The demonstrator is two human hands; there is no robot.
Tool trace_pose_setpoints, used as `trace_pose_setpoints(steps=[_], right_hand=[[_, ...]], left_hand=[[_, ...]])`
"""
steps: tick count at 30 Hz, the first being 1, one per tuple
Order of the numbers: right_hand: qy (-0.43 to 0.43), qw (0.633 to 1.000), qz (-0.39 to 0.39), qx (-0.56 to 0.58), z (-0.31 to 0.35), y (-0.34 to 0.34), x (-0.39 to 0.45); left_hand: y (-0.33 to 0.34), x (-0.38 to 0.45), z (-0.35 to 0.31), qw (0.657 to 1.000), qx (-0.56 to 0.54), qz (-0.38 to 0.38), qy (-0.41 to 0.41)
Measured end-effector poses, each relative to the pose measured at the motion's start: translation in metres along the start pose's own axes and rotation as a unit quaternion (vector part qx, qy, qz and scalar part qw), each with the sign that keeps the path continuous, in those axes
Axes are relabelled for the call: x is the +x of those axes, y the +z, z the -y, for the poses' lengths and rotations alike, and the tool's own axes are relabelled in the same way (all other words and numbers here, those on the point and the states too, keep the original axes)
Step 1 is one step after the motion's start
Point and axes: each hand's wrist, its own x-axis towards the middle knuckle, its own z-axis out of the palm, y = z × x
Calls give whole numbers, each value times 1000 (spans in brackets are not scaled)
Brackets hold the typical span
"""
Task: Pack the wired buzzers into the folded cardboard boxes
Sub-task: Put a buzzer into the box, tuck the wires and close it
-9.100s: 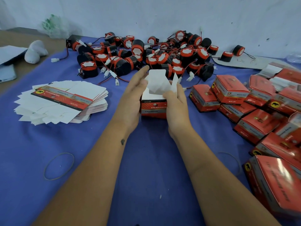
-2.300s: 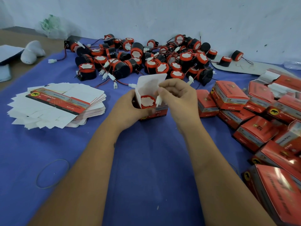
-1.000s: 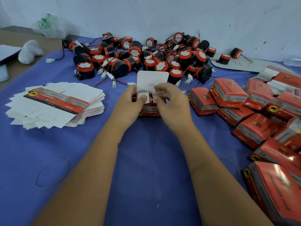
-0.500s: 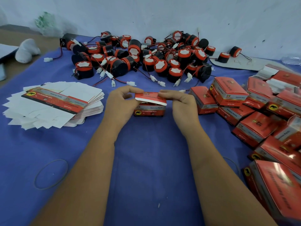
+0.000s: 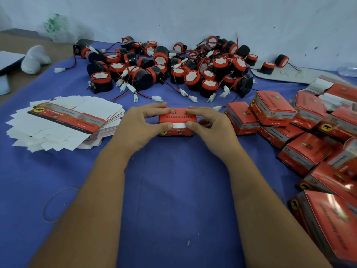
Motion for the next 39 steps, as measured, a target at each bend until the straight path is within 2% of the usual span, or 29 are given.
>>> trace_pose_setpoints(steps=[10, 15, 21, 24, 27, 32, 35, 39], right_hand=[[-7, 999, -47, 5, 6, 5, 1], [0, 998, -60, 13, 8, 6, 0], [-80, 989, -110, -62, 12, 12, 0], [-96, 984, -116, -97, 11, 12, 2], [-125, 974, -128, -142, 11, 13, 0], [-178, 950, -144, -214, 12, 12, -4], [-169, 942, -133, -258, 12, 13, -3], [-171, 938, -142, -267, 12, 14, -3]], left_hand=[[8, -2, -6, 997, -48, -64, 21], [9, -3, -6, 995, -85, -58, 19], [9, -3, -5, 994, -99, -50, 14], [10, -4, -4, 996, -67, -60, 25], [10, -6, -3, 996, 13, -68, 62], [14, -6, -5, 962, 187, -129, 152], [16, -6, -6, 947, 226, -158, 165], [18, -7, -6, 948, 226, -158, 158]])
